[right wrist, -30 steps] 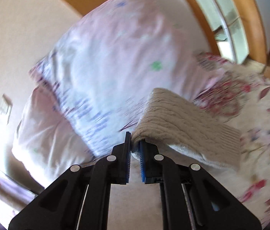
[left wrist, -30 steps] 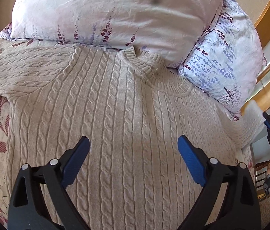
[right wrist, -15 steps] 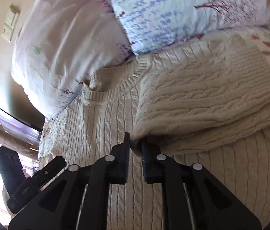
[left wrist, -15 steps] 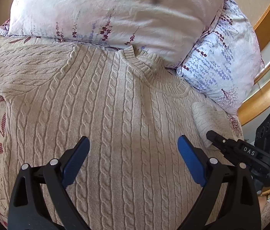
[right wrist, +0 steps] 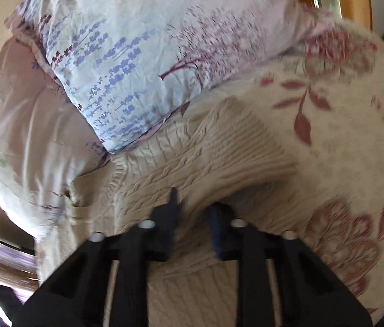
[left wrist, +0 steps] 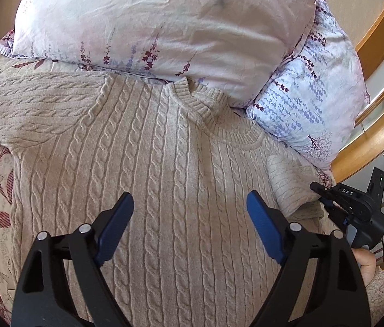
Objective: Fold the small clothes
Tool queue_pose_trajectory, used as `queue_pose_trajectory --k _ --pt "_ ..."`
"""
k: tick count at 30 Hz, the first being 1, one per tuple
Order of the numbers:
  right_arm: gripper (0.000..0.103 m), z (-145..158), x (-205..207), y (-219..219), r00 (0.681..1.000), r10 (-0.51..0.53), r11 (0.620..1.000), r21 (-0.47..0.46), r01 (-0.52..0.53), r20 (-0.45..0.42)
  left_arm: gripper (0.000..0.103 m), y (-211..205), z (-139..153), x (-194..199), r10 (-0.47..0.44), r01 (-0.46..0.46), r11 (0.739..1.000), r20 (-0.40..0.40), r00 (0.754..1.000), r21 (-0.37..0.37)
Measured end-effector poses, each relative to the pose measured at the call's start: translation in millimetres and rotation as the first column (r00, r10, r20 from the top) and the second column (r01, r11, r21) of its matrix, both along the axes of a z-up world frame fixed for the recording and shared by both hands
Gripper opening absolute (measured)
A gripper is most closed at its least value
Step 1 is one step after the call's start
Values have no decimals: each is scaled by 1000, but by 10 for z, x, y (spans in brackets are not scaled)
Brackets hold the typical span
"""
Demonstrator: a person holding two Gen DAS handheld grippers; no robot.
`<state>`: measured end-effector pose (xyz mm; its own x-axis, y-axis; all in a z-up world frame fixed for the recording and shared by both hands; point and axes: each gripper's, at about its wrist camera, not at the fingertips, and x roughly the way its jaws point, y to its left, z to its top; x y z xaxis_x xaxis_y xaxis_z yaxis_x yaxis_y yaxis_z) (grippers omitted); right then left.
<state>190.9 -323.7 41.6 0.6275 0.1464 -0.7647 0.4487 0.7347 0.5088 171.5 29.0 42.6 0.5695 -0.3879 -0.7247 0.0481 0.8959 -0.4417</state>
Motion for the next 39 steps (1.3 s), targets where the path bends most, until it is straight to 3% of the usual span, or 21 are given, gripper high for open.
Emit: queue_pose_trajectory --k 3,6,7,10,12,14,16,19,22,26,28,30,33,34,35,36,39 --pt "9 235 51 156 994 71 995 -71 -66 80 83 115 1 -2 25 -25 999 0 1000 -20" --pt "9 509 169 543 964 203 976 -111 -186 169 83 271 -6 0 70 -71 995 -9 997 -64" --pt "9 580 217 702 949 254 964 -123 -234 189 83 331 -10 -4 86 -87 993 -13 996 -85" --pt "15 682 401 1316 862 467 884 -126 -450 198 83 465 -23 -36 118 -119 983 -16 993 -139" --pt "47 616 493 1747 785 601 799 -93 -594 146 83 512 -39 -51 124 -126 978 -22 992 -165" --pt "64 579 455 1916 762 633 774 -81 -628 134 83 525 -63 -59 124 -128 976 -33 992 -174" --pt "67 535 453 1882 778 611 790 -48 -611 149 83 532 -108 -49 124 -131 975 -52 991 -181" --pt "66 413 267 1502 836 532 839 46 -542 133 81 547 -192 5 130 -147 967 -91 987 -208" --pt "56 145 29 867 928 362 907 195 -373 90 69 524 -258 100 118 -147 957 -126 985 -250" --pt "54 -161 -356 123 992 117 932 340 -125 42 57 424 -312 250 94 -132 959 -160 983 -250" --pt "53 -305 -538 -214 1000 -13 914 406 7 12 49 364 -327 332 77 -119 961 -172 982 -249" --pt "44 -423 -641 -429 994 -106 879 466 96 -6 43 304 -336 413 66 -110 965 -185 980 -240" --pt "34 -535 -667 -593 985 -174 843 517 149 -1 22 225 -374 531 43 -88 972 -204 978 -217" --pt "32 -545 -643 -596 984 -179 845 513 152 4 18 201 -388 562 37 -83 973 -211 977 -213" --pt "24 -535 -631 -567 984 -177 852 502 149 9 9 172 -401 594 25 -72 975 -214 976 -211" --pt "13 -527 -601 -564 984 -175 859 491 146 14 9 140 -401 627 18 -61 978 -214 977 -199" --pt "10 -419 -600 -501 980 -192 873 465 149 45 8 66 -285 743 -11 -13 989 -166 986 -148"
